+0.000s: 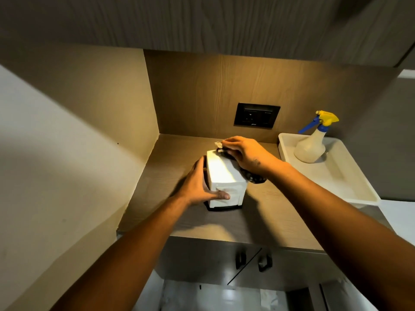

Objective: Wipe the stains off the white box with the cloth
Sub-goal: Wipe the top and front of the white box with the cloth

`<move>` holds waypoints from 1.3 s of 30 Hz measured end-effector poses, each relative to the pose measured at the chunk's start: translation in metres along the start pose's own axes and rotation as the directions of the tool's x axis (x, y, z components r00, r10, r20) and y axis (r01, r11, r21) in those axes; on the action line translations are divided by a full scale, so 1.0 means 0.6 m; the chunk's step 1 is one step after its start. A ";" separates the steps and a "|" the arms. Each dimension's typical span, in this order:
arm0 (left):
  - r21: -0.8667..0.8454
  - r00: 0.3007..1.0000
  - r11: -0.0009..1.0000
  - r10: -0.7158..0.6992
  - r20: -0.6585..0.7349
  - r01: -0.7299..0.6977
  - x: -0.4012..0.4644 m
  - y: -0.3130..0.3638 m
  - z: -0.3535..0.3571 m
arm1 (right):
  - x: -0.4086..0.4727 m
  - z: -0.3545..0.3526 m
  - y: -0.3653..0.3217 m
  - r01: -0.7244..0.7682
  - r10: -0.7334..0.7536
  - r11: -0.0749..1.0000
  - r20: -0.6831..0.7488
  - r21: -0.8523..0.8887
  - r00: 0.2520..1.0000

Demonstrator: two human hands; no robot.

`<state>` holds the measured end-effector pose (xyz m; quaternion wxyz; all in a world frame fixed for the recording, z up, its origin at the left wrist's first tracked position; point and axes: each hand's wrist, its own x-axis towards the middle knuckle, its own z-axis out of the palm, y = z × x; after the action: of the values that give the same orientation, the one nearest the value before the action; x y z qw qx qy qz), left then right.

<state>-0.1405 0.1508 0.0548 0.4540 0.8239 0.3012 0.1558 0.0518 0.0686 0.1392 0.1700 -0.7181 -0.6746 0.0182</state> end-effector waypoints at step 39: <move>0.101 0.991 0.995 0.038 -0.130 -0.025 -0.013 0.052 -0.019 | -0.295 0.072 0.003 -0.325 0.700 0.554 -0.217 0.766 0.681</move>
<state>-0.1417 0.1404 0.0871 0.3892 0.8379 0.3251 0.2020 0.0268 -0.0947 0.0619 0.5720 -0.7534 -0.2994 0.1246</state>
